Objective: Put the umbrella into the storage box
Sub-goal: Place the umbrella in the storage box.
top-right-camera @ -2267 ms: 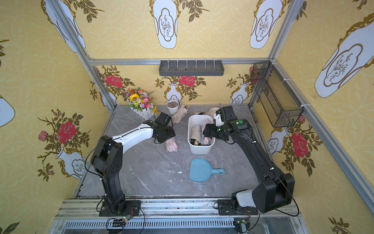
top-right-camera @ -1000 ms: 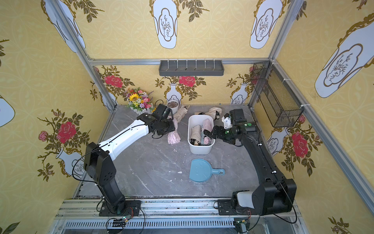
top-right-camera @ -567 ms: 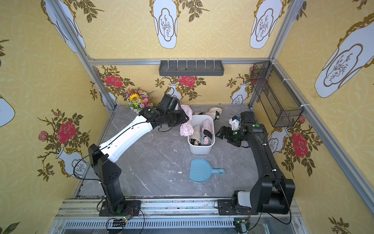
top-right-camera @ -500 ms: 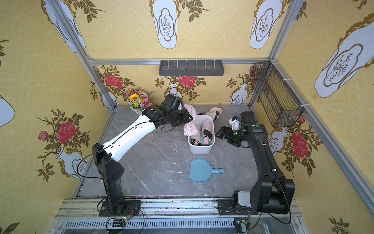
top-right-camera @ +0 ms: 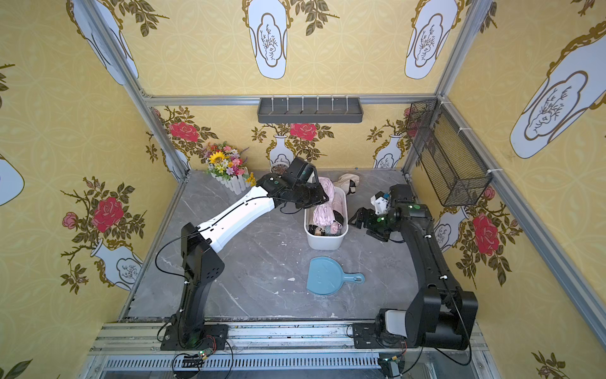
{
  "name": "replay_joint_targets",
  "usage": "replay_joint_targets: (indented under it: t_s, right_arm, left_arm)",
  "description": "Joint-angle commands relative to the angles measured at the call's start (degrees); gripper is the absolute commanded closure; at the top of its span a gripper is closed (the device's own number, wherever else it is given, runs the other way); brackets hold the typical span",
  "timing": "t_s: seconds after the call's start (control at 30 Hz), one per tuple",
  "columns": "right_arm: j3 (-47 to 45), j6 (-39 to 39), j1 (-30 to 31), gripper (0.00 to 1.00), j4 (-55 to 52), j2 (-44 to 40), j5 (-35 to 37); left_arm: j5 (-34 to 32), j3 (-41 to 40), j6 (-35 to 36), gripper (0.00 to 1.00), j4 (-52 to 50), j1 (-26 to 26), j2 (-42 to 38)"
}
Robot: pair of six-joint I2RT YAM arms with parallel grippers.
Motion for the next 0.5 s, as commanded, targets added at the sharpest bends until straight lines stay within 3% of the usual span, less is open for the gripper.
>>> replay_joint_targets:
  t_s: [0.0, 0.2, 0.37, 0.47]
  right_arm:
    - [-0.1, -0.1, 0.0, 0.11, 1.0, -0.8, -0.3]
    - [-0.4, 0.7, 0.0, 0.11, 1.3, -0.9, -0.6]
    - [1.0, 0.2, 0.0, 0.09, -0.1, -1.8, 1.8]
    - [1.4, -0.1, 0.0, 0.08, 0.0, -1.8, 2.7]
  left_arm:
    - [-1.5, 3.4, 2.3, 0.79, -1.4, 0.2, 4.0]
    - [-5.6, 12.7, 3.2, 0.77, -5.8, 0.4, 11.9]
    - [-7.1, 12.8, 2.4, 0.49, -6.9, 0.7, 12.7]
    - [-8.5, 9.8, 2.2, 0.41, -5.8, 0.7, 9.7]
